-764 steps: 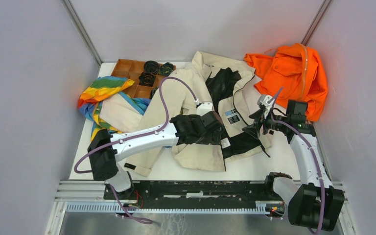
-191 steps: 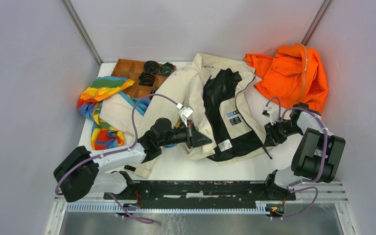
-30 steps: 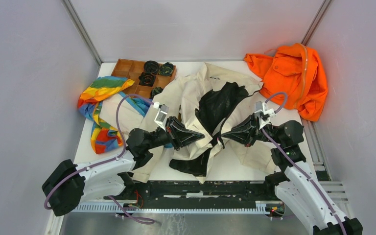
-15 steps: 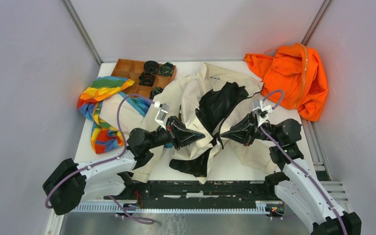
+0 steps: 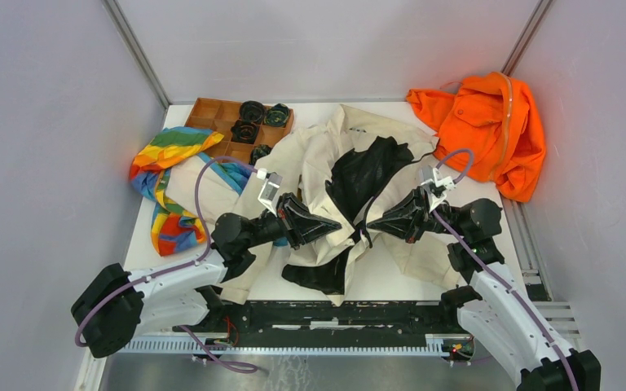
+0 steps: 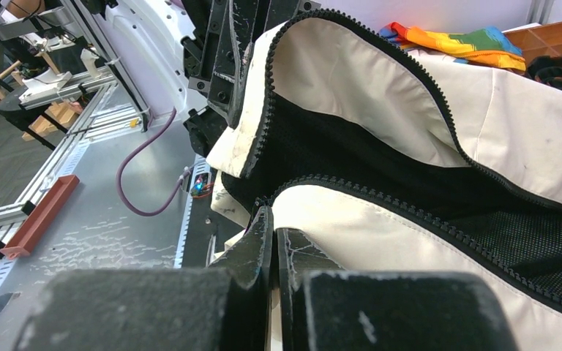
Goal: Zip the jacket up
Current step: Insert the zipper into the jacket.
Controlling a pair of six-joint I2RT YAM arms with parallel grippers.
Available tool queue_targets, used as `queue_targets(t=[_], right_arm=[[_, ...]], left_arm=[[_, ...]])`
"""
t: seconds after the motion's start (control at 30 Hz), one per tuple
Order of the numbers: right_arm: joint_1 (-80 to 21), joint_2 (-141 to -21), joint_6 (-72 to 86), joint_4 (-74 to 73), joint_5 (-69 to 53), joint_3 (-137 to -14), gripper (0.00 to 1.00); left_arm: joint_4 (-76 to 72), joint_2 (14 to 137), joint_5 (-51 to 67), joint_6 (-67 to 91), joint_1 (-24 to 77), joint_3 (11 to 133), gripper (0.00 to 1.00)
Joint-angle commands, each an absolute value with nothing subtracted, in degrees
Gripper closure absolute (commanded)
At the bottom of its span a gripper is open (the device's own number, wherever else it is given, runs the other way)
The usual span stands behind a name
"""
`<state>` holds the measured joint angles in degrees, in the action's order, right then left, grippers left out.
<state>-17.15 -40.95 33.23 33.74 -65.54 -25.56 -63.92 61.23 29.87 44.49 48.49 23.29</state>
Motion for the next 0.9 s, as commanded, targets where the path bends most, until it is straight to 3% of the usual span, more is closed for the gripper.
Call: queue_targets(t=[0.0, 0.87], right_arm=[[-17.4, -40.3, 32.3, 37.2, -66.1, -25.5, 0.97], [-18.4, -40.9, 32.6, 41.4, -67.6, -28.5, 0.96]], left_arm=[[-65.6, 60.0, 29.6, 43.5, 48.3, 25.8, 0.98], [-64.8, 58.0, 29.9, 43.5, 48.4, 27.6, 0.98]])
